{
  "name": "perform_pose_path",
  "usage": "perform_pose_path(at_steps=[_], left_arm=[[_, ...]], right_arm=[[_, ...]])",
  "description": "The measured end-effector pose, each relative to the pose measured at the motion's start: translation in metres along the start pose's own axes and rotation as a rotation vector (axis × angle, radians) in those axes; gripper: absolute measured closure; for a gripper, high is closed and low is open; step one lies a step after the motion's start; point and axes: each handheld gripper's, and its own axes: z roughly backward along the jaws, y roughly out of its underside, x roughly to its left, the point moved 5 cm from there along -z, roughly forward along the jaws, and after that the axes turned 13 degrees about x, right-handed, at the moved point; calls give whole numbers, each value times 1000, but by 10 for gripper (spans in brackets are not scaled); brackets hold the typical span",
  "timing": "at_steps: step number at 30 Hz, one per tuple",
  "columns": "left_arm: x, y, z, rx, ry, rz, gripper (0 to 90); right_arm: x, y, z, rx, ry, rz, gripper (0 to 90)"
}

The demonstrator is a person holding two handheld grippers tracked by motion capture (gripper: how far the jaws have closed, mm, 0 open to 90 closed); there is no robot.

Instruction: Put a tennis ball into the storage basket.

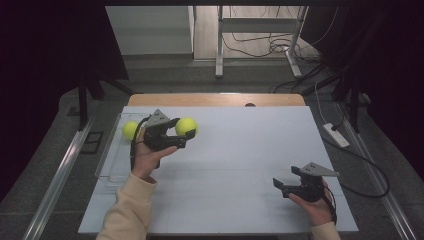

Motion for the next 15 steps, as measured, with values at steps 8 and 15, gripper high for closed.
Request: perform_pose_path(at_steps=[8, 15], left_arm=[[7, 2, 3, -2, -23, 16, 273], [14, 3, 7, -11, -36, 32, 273]], right_arm=[[0, 0, 0, 0, 0, 0, 106], [0, 0, 0, 0, 0, 0, 106]])
